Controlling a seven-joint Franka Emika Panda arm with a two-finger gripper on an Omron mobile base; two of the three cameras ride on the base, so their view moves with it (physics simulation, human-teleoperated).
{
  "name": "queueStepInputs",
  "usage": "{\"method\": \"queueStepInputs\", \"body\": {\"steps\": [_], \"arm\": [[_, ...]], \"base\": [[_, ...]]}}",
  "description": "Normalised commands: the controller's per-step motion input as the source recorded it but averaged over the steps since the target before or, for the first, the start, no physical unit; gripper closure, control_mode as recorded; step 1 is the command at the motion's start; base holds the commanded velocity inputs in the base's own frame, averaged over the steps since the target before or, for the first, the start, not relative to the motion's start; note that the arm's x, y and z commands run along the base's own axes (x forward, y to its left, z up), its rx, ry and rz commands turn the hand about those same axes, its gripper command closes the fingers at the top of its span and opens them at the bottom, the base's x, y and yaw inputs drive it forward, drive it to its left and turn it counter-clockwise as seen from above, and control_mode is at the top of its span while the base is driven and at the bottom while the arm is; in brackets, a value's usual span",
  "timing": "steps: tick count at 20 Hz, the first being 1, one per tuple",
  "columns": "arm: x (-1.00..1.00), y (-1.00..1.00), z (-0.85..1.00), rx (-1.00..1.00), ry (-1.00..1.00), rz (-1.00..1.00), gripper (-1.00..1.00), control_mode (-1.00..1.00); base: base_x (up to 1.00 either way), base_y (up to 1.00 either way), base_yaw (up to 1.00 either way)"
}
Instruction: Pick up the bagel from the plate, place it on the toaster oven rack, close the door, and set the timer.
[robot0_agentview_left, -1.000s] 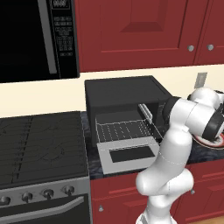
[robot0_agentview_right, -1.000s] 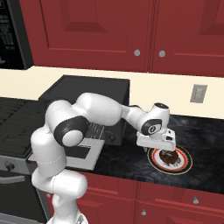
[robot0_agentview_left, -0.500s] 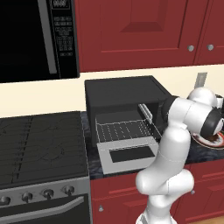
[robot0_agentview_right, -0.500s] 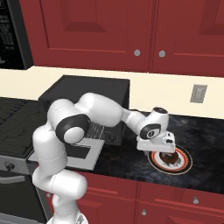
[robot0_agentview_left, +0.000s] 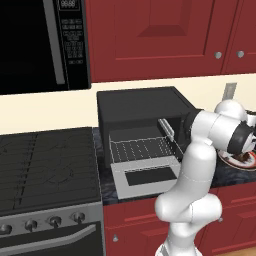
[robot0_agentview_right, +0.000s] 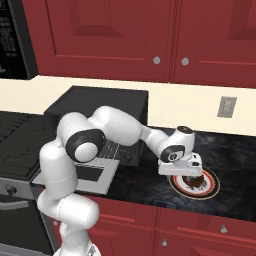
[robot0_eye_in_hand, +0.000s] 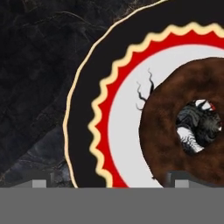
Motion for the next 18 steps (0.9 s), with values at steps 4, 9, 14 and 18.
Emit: {"method": "queueStepInputs", "body": {"steps": [4, 9, 14, 18], "arm": [[0.0, 0.0, 0.04, 0.0, -0.04, 0.0, -1.0, -1.0], [0.01, 0.0, 0.04, 0.0, -0.01, 0.0, -1.0, -1.0], [0.13, 0.0, 0.04, 0.0, 0.0, 0.0, -1.0, -1.0], [0.22, 0.0, 0.01, -0.01, -0.01, 0.0, -1.0, -1.0]], "base": [[0.0, 0.0, 0.0], [0.0, 0.0, 0.0], [0.0, 0.0, 0.0], [0.0, 0.0, 0.0]]}}
